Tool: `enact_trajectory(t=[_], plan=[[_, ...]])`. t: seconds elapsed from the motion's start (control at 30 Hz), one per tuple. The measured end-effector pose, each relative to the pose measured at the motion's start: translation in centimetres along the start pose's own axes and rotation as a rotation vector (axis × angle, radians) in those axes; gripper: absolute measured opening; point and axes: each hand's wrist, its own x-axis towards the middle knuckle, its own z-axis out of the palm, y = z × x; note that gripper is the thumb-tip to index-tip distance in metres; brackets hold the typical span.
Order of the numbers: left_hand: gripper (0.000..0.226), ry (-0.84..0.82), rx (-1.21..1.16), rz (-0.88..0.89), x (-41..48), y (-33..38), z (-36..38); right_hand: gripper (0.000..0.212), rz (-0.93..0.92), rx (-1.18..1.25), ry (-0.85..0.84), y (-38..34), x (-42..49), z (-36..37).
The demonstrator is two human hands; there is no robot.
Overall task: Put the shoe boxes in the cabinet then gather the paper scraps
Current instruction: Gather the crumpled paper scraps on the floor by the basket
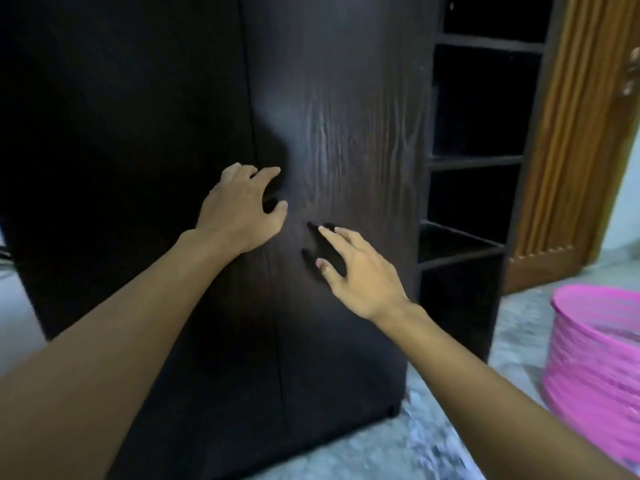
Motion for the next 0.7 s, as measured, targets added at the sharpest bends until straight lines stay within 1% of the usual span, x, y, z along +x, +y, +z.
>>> enact_trajectory(t=[0.07,0.13,0.27,0.43,0.53,0.6,0.7], plan=[[0.058,-0.02,-0.115,0.025,-2.6,3.3,3.2,0.053,0.075,-0.001,-0.024,2.9,-4.7,-0.1],[0.051,-0.078,-0.2,0.026,-5.3,6.8,6.7,0.049,0.148,-0.006,-0.021,6.2,-9.3,-0.2],[0.042,-0.311,-0.405,0.074,-10.4,13.1,14.4,0.043,0.336,-0.031,-0.016,13.3,-18.7,0.5],[0.042,-0.616,-0.555,0.03,-16.6,20.7,24.3,0.037,0.49,-0.065,-0.072,21.7,-28.9,1.9],[0.045,-0.759,-0.569,-0.065,-21.1,24.6,29.6,0.036,0.619,-0.035,-0.149,25.3,-34.2,2.6],[0.051,-0.883,-0.525,-0.094,-24.9,26.0,33.2,0.037,0.721,-0.033,-0.196,26.9,-37.9,3.5],[0.067,-1.102,-0.389,-0.04,-30.2,26.8,37.9,0.039,0.87,-0.054,-0.27,28.1,-43.1,5.6]])
